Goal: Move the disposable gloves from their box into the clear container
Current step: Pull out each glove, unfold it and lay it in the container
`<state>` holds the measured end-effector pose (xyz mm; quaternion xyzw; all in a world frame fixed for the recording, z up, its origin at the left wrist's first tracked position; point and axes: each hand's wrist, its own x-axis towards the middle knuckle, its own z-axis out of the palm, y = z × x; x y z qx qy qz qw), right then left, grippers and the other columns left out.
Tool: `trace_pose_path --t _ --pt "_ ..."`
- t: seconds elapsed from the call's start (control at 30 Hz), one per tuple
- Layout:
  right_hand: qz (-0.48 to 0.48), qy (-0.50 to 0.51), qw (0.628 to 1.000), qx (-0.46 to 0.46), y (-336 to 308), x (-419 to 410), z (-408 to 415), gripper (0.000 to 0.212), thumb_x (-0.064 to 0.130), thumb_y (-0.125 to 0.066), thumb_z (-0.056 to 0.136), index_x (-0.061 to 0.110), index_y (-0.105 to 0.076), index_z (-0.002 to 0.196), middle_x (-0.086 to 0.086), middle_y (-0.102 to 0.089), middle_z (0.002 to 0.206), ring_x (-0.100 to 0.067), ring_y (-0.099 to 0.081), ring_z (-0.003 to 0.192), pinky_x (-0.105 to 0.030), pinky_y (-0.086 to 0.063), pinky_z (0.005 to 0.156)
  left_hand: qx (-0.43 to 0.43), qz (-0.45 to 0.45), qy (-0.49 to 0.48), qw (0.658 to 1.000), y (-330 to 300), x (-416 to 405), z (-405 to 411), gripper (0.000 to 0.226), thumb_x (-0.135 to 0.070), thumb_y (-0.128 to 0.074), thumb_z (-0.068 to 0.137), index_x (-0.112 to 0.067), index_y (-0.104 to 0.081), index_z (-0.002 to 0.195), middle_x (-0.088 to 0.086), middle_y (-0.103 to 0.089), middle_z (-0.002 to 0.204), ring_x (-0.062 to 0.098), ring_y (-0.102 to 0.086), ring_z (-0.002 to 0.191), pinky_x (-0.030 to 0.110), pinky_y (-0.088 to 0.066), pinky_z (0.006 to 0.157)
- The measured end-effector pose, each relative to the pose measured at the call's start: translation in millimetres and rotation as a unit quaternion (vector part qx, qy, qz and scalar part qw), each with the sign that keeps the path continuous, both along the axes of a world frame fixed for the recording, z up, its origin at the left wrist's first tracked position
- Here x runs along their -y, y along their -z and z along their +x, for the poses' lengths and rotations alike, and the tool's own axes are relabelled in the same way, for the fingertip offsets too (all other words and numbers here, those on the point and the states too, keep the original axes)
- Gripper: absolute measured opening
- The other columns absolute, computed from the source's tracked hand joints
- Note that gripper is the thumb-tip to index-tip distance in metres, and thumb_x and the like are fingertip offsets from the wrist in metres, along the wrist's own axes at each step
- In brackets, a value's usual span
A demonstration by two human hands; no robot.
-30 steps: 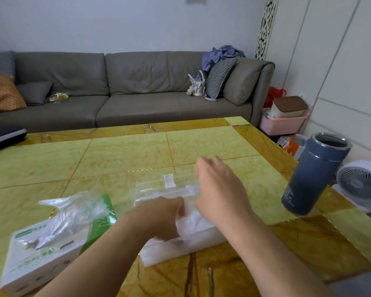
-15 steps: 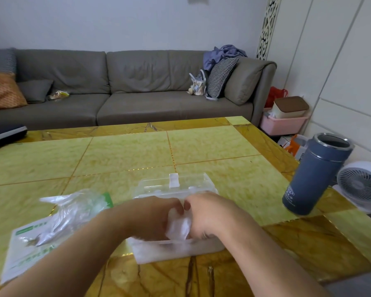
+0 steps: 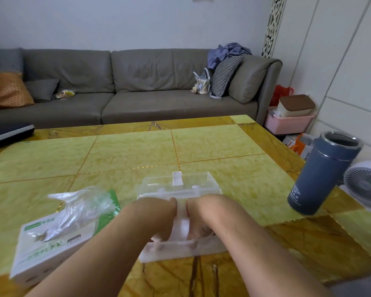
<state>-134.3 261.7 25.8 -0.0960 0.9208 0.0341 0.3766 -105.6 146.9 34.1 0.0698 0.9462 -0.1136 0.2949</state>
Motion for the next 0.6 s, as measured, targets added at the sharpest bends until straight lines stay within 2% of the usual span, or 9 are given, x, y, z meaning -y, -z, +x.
trace_pose_path --t 0.03,0.1,0.17,0.23,0.3,0.33,0.43,0.53,0.6 --pt "0.004 -0.005 1.0 0.0 -2.7 -0.1 2.2 0.073 0.037 -0.079 0.089 0.013 -0.048 0.15 -0.008 -0.063 0.114 -0.032 -0.063 0.093 -0.04 -0.055 0.075 0.011 -0.019 -0.002 1.0 -0.1 -4.3 -0.3 0.106 -0.005 -0.069 0.092 -0.016 0.008 0.163 0.013 -0.063 0.132 0.031 -0.065 0.115 0.033 -0.047 0.077" --pt "0.008 -0.019 1.0 -0.002 -7.9 -0.5 7.5 0.077 0.034 -0.074 0.093 0.014 -0.037 0.158 -0.011 -0.06 0.123 -0.034 -0.063 0.102 -0.04 -0.051 0.077 0.024 -0.035 -0.001 0.999 1.6 -8.5 -1.2 0.111 -0.003 -0.067 0.092 -0.013 0.019 0.161 0.019 -0.063 0.132 0.033 -0.066 0.111 0.034 -0.048 0.077" --pt "0.003 -0.028 1.0 -0.006 -9.3 -1.3 11.6 0.078 0.026 -0.067 0.098 0.014 -0.027 0.164 -0.014 -0.054 0.143 -0.035 -0.062 0.113 -0.039 -0.049 0.08 0.035 -0.024 -0.003 0.999 3.6 -4.6 -3.9 0.11 -0.004 -0.068 0.091 -0.016 0.016 0.162 0.018 -0.064 0.128 0.032 -0.064 0.097 0.035 -0.049 0.075" --pt "-0.008 -0.022 1.0 -0.011 -8.9 -1.5 13.5 0.078 0.017 -0.058 0.099 0.014 -0.018 0.166 -0.015 -0.053 0.142 -0.033 -0.06 0.103 -0.038 -0.049 0.073 0.038 0.003 -0.005 0.999 3.3 3.2 -4.5 0.097 -0.009 -0.06 0.094 -0.022 0.006 0.163 0.011 -0.065 0.115 0.027 -0.06 0.087 0.034 -0.05 0.073" --pt "-0.027 -0.008 0.999 -0.024 -6.1 -2.8 13.8 0.069 0.016 -0.059 0.098 0.013 -0.029 0.161 -0.012 -0.059 0.122 -0.03 -0.059 0.093 -0.037 -0.047 0.065 0.035 0.039 -0.014 0.999 2.1 7.4 -3.4 0.081 -0.009 -0.048 0.096 -0.024 -0.005 0.163 0.004 -0.06 0.096 0.023 -0.058 0.079 0.032 -0.047 0.066" --pt "-0.034 -0.001 0.999 -0.029 -5.2 -3.7 14.0 0.062 0.017 -0.06 0.098 0.012 -0.037 0.156 -0.011 -0.06 0.12 -0.03 -0.059 0.092 -0.037 -0.049 0.067 0.033 0.052 -0.01 0.998 1.2 8.0 -1.4 0.075 -0.008 -0.044 0.097 -0.021 -0.012 0.163 0.003 -0.058 0.093 0.022 -0.057 0.078 0.031 -0.046 0.064" --pt "-0.054 0.024 0.997 -0.047 -3.8 -6.3 17.0 0.038 0.018 -0.057 0.099 0.012 -0.051 0.136 -0.013 -0.062 0.13 -0.03 -0.063 0.094 -0.04 -0.055 0.084 0.008 0.088 0.01 0.996 -0.4 9.1 8.0 0.052 -0.003 -0.041 0.1 -0.012 -0.044 0.151 0.006 -0.062 0.114 0.021 -0.054 0.093 0.029 -0.042 0.076" --pt "-0.062 0.029 0.992 -0.104 -1.7 -6.0 22.5 0.042 0.014 -0.053 0.1 0.015 -0.058 0.141 -0.007 -0.066 0.131 -0.025 -0.071 0.105 -0.036 -0.057 0.086 -0.046 0.138 -0.009 0.989 -4.1 16.6 30.6 0.052 -0.001 -0.039 0.097 -0.019 -0.049 0.145 0.004 -0.062 0.132 0.02 -0.062 0.105 0.028 -0.049 0.077" --pt "-0.072 0.03 0.986 -0.149 -1.7 -7.0 28.6 0.034 0.012 -0.051 0.098 0.017 -0.066 0.128 -0.005 -0.068 0.119 -0.023 -0.072 0.099 -0.035 -0.057 0.082 -0.097 0.177 -0.01 0.979 -5.3 23.8 46.6 0.054 -0.001 -0.039 0.091 -0.023 -0.05 0.138 0.0 -0.06 0.13 0.02 -0.064 0.109 0.031 -0.055 0.078"
